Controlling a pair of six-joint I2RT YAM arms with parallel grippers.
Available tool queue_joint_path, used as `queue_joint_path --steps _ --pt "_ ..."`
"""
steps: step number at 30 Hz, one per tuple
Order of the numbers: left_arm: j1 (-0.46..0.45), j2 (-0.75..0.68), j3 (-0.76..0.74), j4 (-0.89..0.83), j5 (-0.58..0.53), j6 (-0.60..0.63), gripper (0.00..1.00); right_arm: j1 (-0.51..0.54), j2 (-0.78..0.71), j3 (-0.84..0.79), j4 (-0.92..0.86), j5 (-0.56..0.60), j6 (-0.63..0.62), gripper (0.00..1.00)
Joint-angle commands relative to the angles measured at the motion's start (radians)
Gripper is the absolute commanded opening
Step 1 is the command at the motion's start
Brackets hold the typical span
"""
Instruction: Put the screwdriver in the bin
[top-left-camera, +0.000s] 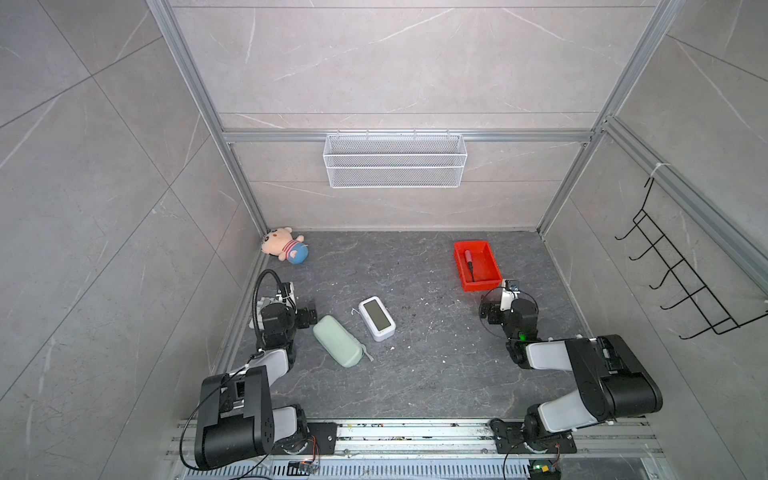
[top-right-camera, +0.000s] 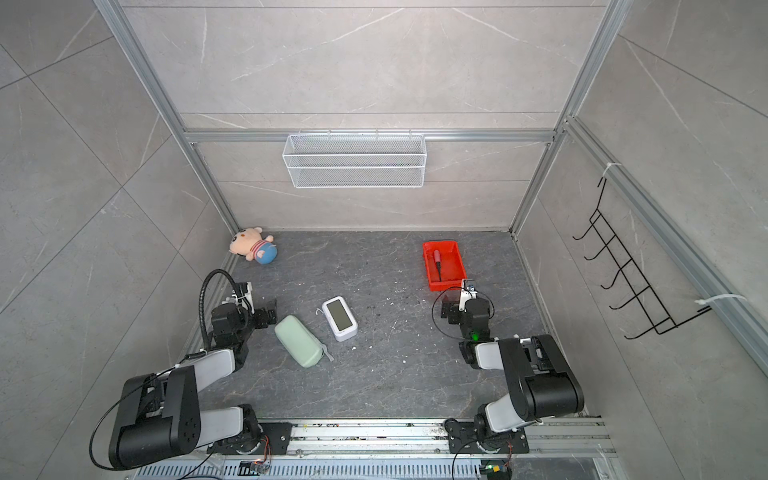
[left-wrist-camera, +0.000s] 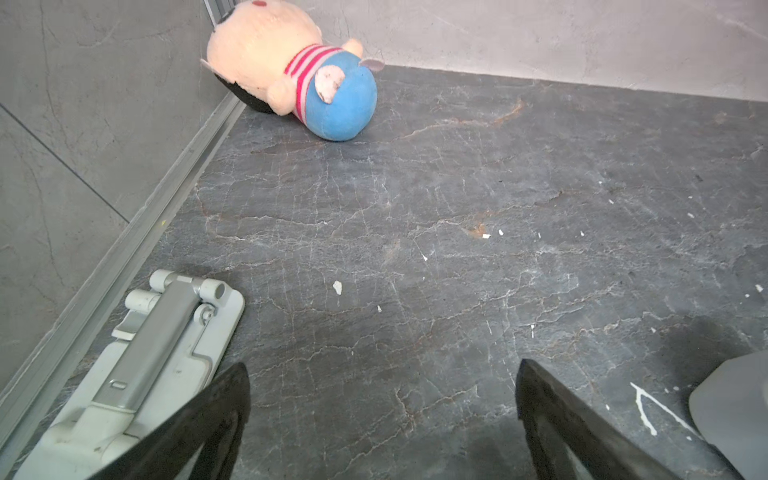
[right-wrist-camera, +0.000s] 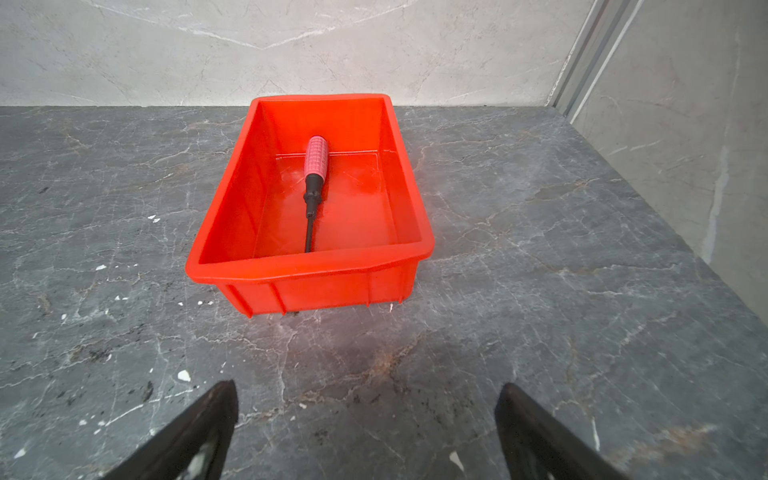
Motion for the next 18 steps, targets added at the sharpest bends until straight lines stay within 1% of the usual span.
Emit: queue_joint_path --steps 1,2,3,5,8,10,11,13,18 --pt "0.002 0.026 0.005 0.106 0.022 -0.048 1.00 -0.005 0.001 0.015 0.023 -0.012 -0.012 0.99" --pt "0.001 0.055 -0.004 0.165 0.022 -0.058 1.00 -0.004 0.000 0.015 0.023 -0.012 -0.013 0.99" --pt "0.000 0.079 0.002 0.173 0.023 -0.053 1.00 -0.005 0.001 0.017 0.021 -0.015 -0.014 0.99" --pt "-0.011 0.133 0.008 0.205 0.001 -0.050 1.00 -0.005 0.001 0.019 0.015 -0.020 -0.018 0.99" --pt "-0.033 0.223 0.005 0.303 -0.049 -0.052 1.00 -0.007 0.001 0.021 0.014 -0.019 -0.019 0.99" --pt "-0.051 0.201 0.030 0.209 -0.069 -0.033 1.00 -0.005 0.001 0.022 0.011 -0.019 -0.019 0.99" --pt "-0.068 0.213 0.033 0.226 -0.097 -0.027 1.00 -0.003 0.001 0.022 0.010 -0.016 -0.019 0.99" --pt "-0.071 0.206 0.040 0.198 -0.102 -0.023 1.00 -0.005 0.001 0.023 0.010 -0.016 -0.022 0.99" --pt "-0.079 0.209 0.037 0.210 -0.115 -0.020 1.00 -0.004 0.001 0.023 0.010 -0.016 -0.024 0.99"
